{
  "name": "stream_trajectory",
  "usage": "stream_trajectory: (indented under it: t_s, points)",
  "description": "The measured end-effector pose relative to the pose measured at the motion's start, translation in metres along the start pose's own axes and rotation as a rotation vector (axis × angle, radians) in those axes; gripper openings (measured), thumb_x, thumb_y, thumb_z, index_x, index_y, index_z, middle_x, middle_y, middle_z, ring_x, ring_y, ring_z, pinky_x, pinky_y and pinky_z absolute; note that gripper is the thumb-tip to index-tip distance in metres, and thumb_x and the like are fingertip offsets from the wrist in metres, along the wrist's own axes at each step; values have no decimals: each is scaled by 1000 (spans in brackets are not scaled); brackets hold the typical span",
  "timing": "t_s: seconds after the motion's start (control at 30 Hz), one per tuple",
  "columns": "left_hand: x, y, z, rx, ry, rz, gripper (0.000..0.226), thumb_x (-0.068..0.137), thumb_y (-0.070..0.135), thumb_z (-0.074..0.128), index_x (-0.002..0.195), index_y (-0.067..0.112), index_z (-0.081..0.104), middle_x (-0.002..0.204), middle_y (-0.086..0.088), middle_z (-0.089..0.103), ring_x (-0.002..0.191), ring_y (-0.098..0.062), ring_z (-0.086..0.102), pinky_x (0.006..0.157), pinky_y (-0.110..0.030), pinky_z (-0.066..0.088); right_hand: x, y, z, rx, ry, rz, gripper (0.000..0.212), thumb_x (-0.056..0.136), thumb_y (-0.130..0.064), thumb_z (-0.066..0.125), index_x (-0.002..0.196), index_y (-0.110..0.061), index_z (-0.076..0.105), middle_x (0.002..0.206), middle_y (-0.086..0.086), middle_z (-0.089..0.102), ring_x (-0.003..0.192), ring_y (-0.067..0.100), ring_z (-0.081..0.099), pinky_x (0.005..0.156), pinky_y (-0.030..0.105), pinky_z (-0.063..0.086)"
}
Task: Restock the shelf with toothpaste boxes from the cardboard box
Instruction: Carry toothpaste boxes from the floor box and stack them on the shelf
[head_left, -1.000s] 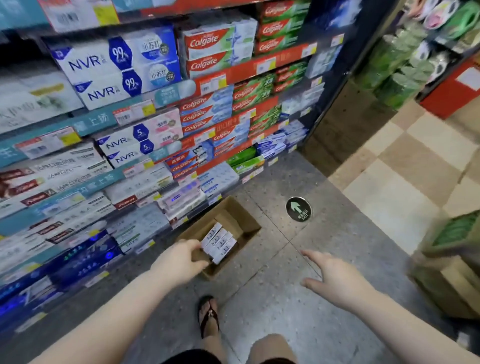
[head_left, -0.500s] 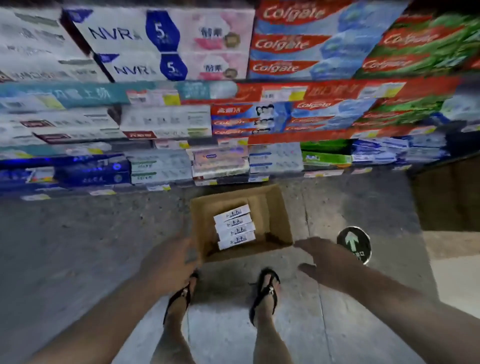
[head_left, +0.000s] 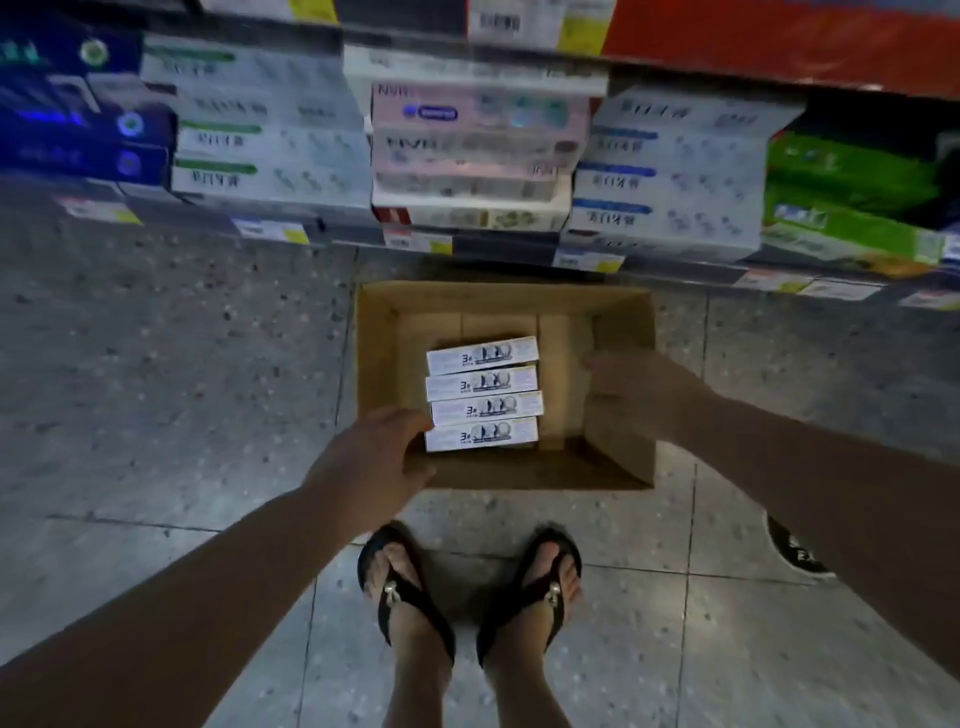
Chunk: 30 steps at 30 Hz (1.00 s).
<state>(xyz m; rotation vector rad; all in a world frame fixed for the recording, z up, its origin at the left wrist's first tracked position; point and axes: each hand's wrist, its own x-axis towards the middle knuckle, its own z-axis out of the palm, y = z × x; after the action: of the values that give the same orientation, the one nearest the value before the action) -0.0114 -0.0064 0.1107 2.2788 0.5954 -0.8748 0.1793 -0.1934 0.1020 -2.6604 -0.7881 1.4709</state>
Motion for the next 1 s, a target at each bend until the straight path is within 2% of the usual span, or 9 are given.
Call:
stream_trajectory:
  t_s: [0.1, 0.27, 0.33, 0.53, 0.7, 0.77, 0.87, 1.0]
  points:
    - [38, -16, 24, -11, 30, -42, 42, 85, 30, 59, 126, 22, 51, 127, -3, 53, 110, -21, 55, 87, -30, 45, 46, 3, 26, 73, 59, -14, 47, 88, -31, 55, 133, -26, 42, 140, 2, 45, 126, 23, 45, 100, 35, 40]
    - [104, -34, 63, -62, 33, -82, 47, 88, 29, 58, 133, 22, 44, 142, -6, 43, 124, -24, 47, 99, -33, 39, 117, 13, 65, 111, 107, -74, 53, 87, -35, 58, 135, -29, 39, 140, 4, 46, 120, 23, 49, 90, 31, 43]
    - [125, -42, 76, -86, 44, -68, 49, 87, 28, 60, 133, 24, 44, 143, -6, 43, 126, -24, 46, 100, -34, 39, 141, 19, 77, 135, 130, -89, 55, 86, -36, 59, 136, -31, 38, 141, 4, 43, 118, 24, 50, 85, 27, 39]
    - [173, -61, 97, -51, 70, -9, 64, 81, 27, 67, 138, 24, 38, 146, -1, 34, 131, -22, 34, 103, -34, 36, 196, 32, 93, 179, 125, -135, 68, 83, -28, 65, 142, -25, 31, 144, 7, 38, 129, 25, 42, 100, 29, 35]
    - [190, -72, 100, -82, 130, 7, 61, 82, 26, 66, 137, 25, 40, 145, 2, 31, 131, -21, 35, 107, -37, 37, 220, 40, 102, 229, 80, -183, 64, 83, -22, 63, 140, -31, 34, 134, 3, 49, 119, 21, 51, 97, 30, 44]
    - [191, -76, 101, -118, 147, -15, 58, 81, 28, 66, 133, 24, 42, 144, 3, 29, 128, -19, 40, 104, -38, 41, 226, 40, 106, 200, 114, -211, 64, 83, -19, 64, 139, -33, 35, 130, 2, 52, 117, 21, 52, 99, 35, 45]
    - [190, -83, 106, -162, 170, -50, 50, 78, 29, 69, 122, 23, 46, 135, 2, 34, 114, -18, 48, 93, -33, 46, 231, 39, 108, 219, 137, -218, 65, 81, -19, 66, 138, -32, 36, 131, 4, 51, 119, 22, 50, 101, 35, 43]
    - [188, -89, 113, -205, 175, -75, 50, 79, 27, 70, 124, 23, 47, 133, 3, 37, 104, -8, 44, 83, -25, 39, 222, 40, 108, 329, 175, -207, 60, 81, -20, 67, 136, -21, 41, 130, 4, 51, 119, 19, 49, 98, 30, 42]
